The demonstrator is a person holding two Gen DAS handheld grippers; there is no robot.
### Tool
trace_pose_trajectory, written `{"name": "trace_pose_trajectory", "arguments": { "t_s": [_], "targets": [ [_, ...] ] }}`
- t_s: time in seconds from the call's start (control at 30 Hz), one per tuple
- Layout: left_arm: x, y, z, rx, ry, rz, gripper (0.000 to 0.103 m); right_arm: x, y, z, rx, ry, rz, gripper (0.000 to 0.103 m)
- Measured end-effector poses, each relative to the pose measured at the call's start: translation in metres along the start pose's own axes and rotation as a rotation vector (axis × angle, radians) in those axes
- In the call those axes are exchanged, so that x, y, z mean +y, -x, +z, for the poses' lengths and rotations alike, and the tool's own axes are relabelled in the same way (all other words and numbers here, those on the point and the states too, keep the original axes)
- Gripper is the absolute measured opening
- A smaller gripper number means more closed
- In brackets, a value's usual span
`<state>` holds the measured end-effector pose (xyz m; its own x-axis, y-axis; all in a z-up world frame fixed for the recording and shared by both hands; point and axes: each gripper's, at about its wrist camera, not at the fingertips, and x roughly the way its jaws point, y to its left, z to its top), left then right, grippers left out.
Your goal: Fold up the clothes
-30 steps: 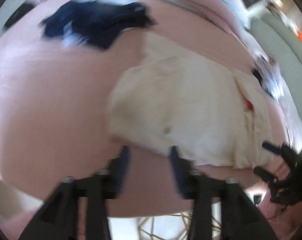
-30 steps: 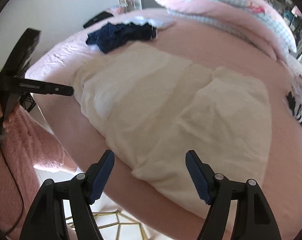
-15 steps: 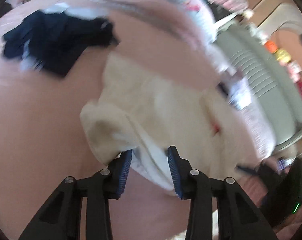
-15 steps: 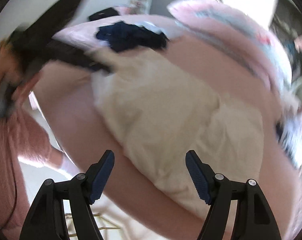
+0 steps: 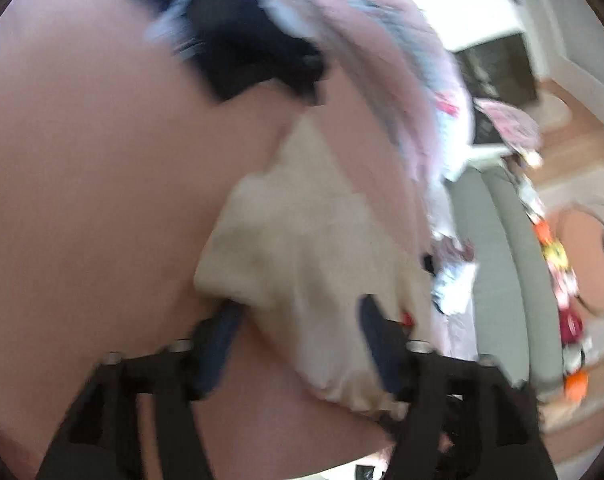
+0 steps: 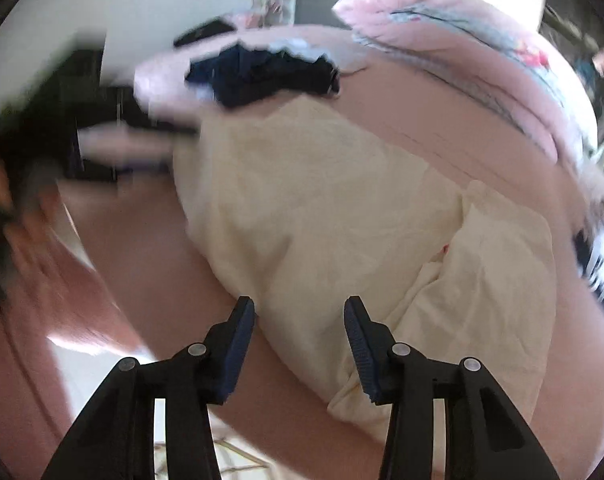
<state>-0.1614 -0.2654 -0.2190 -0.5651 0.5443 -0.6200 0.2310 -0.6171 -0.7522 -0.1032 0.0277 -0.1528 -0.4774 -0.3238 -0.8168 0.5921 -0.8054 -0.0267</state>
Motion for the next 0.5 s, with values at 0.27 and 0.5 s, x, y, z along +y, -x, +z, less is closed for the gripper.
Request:
{"name": "trace_pose_trajectory", "arguments": {
  "t_s": [0.27,0.5],
  "targets": [
    [-0.035,-0.027,0.029,-0.053,-0.181,0.084,0.018,-0.089,0.036,-0.002,-0.059,-0.324,-0.125,0.048],
    [-0.191,-0.035,-0.030,-0.004,-0.749,0.061,0.015,-0.165,0.077,-0.033,-0.111,-0.562,-0.198,0.048]
  ]
}}
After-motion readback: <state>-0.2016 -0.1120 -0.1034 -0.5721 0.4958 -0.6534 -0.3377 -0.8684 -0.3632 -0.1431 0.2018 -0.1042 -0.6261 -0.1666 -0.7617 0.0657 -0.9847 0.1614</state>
